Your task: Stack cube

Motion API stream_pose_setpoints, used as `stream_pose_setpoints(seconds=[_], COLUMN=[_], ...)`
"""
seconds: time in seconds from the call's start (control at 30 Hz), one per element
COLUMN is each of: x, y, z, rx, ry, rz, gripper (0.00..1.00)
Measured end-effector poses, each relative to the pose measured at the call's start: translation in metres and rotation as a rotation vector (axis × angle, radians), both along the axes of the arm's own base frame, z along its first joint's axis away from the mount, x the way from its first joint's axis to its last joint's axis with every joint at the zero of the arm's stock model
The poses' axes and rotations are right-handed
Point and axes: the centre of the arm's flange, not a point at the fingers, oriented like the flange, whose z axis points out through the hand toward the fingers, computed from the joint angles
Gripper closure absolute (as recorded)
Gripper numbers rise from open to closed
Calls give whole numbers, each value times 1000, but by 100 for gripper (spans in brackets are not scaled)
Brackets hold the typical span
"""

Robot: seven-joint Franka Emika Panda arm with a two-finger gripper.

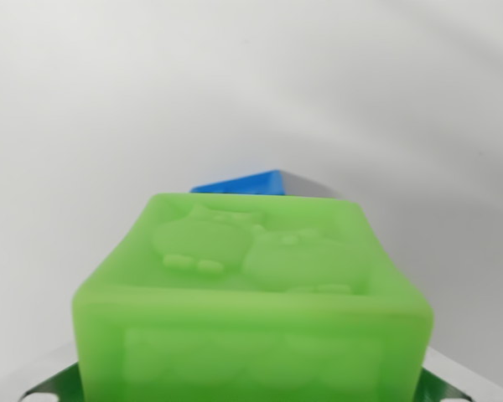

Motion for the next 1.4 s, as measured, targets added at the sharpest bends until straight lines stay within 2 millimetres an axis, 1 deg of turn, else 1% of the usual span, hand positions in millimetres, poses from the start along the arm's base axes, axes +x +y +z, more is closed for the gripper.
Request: stream_pose_setpoints(seconds=[1.27, 1.33, 1.4], x=[-23, -23, -23], y=[-8, -9, -9], z=[2, -1, -8], rx=[0, -3, -4], ry=[-1, -4, -2], rz=[224, 228, 230], gripper=[100, 100, 100])
